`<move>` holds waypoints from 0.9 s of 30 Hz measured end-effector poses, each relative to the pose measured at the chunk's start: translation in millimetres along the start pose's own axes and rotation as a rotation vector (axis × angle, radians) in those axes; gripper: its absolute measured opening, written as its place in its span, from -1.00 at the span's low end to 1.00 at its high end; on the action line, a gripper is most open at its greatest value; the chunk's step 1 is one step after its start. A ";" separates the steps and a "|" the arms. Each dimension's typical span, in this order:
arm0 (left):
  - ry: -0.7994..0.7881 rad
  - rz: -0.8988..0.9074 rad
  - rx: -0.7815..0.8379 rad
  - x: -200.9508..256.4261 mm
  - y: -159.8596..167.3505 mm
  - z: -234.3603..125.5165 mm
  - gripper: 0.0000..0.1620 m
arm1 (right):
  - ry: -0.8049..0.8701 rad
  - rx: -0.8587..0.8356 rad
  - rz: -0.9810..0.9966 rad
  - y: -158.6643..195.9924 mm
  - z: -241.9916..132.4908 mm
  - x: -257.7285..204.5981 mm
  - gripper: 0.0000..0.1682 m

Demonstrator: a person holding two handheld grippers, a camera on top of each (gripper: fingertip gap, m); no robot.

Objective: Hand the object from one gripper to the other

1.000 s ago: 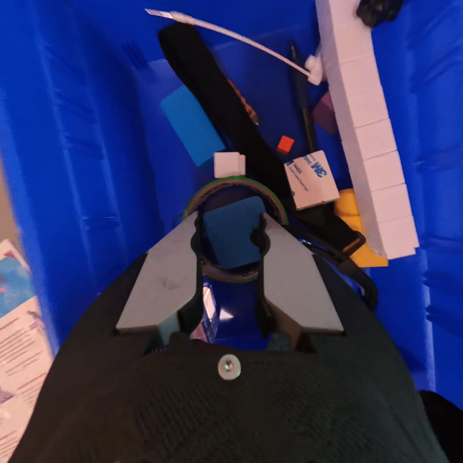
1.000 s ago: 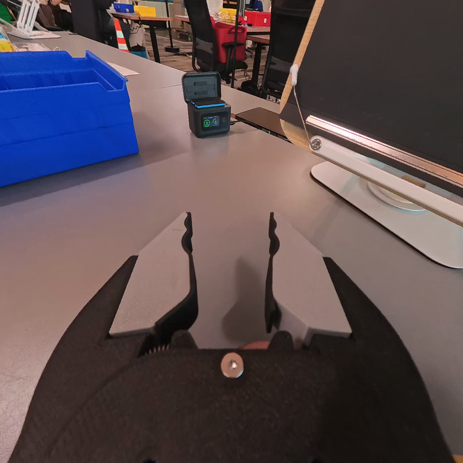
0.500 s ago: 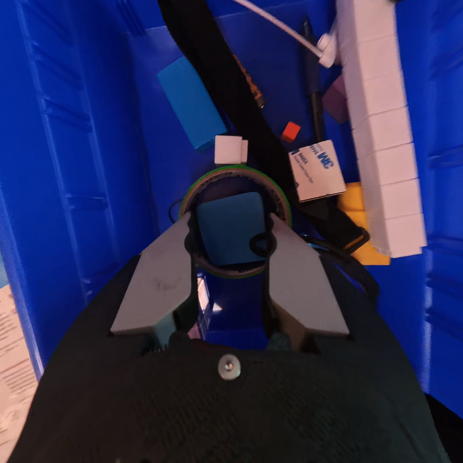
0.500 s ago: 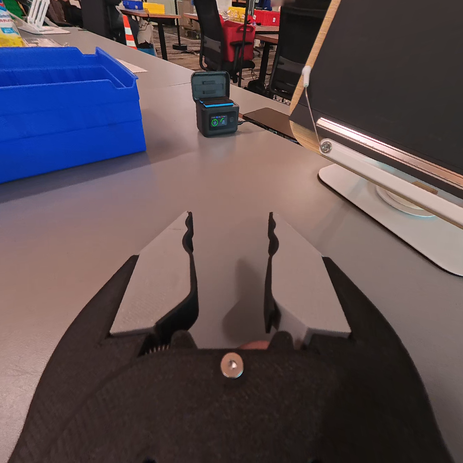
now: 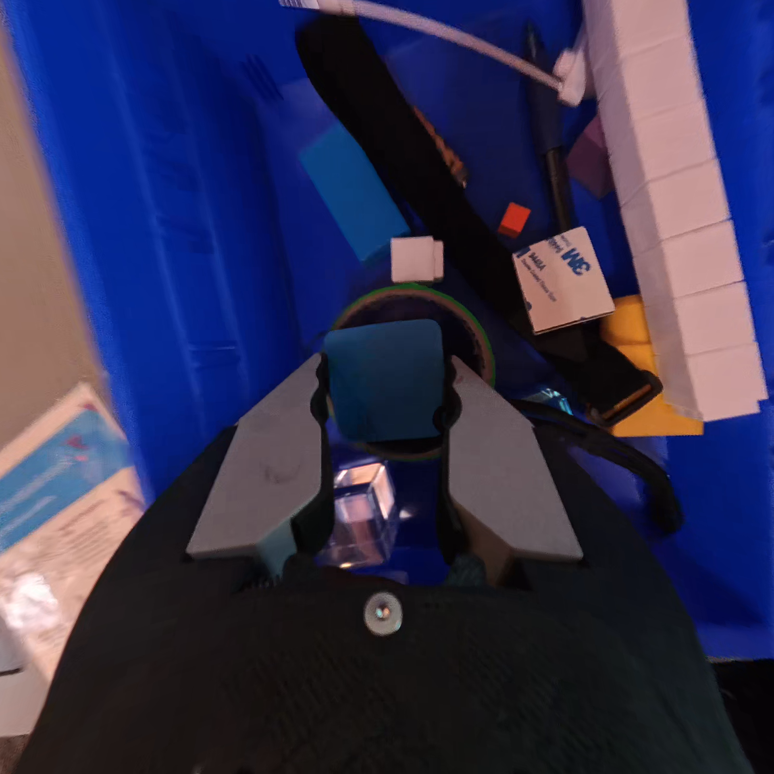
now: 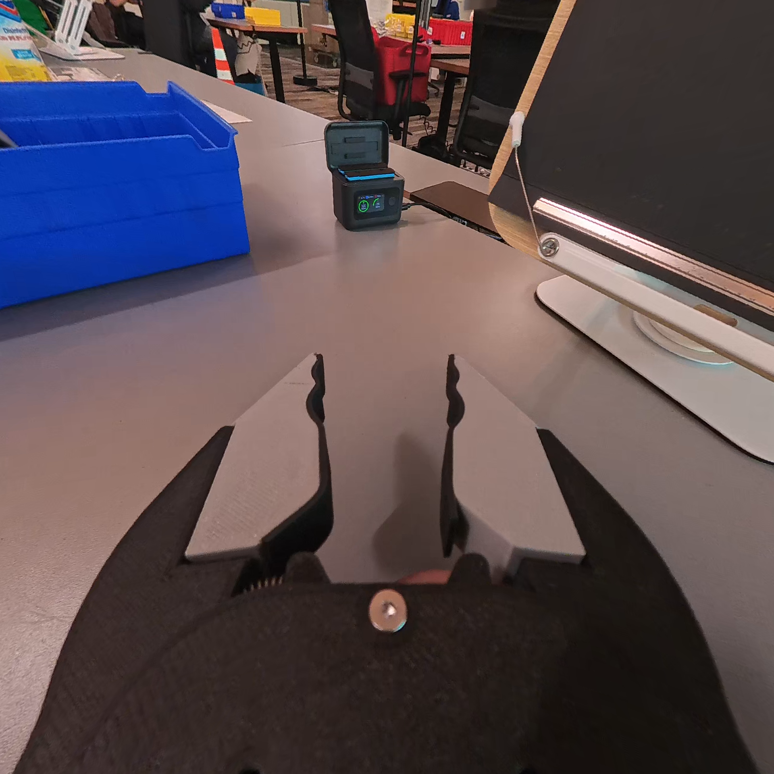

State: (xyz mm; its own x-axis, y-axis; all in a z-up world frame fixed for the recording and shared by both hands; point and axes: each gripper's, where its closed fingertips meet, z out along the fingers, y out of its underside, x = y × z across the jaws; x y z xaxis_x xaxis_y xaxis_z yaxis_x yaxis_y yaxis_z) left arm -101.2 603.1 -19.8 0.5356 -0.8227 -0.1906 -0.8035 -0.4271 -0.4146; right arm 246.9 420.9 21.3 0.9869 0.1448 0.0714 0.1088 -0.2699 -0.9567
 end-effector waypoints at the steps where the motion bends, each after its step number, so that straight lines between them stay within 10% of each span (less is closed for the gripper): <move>1: -0.031 0.022 0.040 -5.7 -9.1 -11.5 -0.34 | -0.001 0.000 -0.002 0.0 -0.1 -0.3 -0.34; 8: -0.148 0.050 0.584 -5.5 -110.6 -138.2 -0.35 | -0.015 -0.013 0.002 1.3 2.4 -2.9 -0.34; 13: 0.013 0.076 0.962 96.9 -168.5 -197.4 -0.35 | -0.085 0.021 0.085 -3.8 -0.3 -7.9 -0.25; 19: 0.384 -0.031 1.082 235.6 -209.0 -149.5 -0.35 | -0.107 0.114 0.096 -20.8 -10.0 -9.3 -0.20; 27: 0.595 -0.085 1.033 288.6 -236.4 -49.7 -0.36 | 0.028 0.031 -0.021 -8.5 0.9 5.1 -0.13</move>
State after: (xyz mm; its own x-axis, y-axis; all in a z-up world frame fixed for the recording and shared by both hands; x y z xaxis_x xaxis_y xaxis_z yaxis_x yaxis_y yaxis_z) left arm 230.5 448.0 67.4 0.1535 -0.9675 0.2011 -0.0361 -0.2089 -0.9773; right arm 250.9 424.8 29.5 0.9874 0.1232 0.0992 0.1264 -0.2375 -0.9631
